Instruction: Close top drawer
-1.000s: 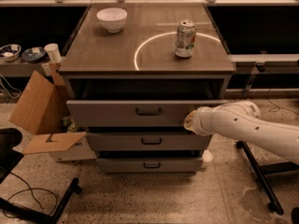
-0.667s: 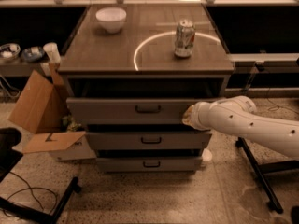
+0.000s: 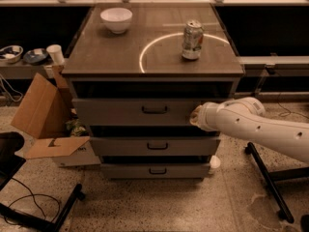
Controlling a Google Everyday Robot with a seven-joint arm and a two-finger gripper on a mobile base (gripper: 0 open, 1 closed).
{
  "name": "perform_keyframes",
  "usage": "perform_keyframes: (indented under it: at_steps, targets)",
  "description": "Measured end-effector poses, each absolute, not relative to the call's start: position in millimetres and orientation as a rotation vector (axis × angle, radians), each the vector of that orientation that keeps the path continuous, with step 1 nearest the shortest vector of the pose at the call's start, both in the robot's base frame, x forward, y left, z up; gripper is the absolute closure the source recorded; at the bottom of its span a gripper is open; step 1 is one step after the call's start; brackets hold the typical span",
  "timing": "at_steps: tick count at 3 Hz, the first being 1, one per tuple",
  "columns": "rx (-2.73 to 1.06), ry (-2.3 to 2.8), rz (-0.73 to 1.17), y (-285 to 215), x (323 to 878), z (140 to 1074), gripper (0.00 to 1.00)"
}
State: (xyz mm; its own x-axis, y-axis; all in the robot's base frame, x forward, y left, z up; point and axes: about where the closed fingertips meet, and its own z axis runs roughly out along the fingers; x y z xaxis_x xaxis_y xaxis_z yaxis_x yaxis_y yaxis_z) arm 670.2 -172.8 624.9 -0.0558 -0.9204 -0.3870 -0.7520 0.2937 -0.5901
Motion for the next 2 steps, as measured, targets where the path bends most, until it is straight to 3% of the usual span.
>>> perform_keyframes:
  at_steps: [1, 2]
  targets:
    - [-1.5, 1.846, -0.298, -172.7, 670.1, 624.8, 0.87]
    - [-1.5, 1.846, -0.298, -172.7, 670.1, 624.8, 0.64]
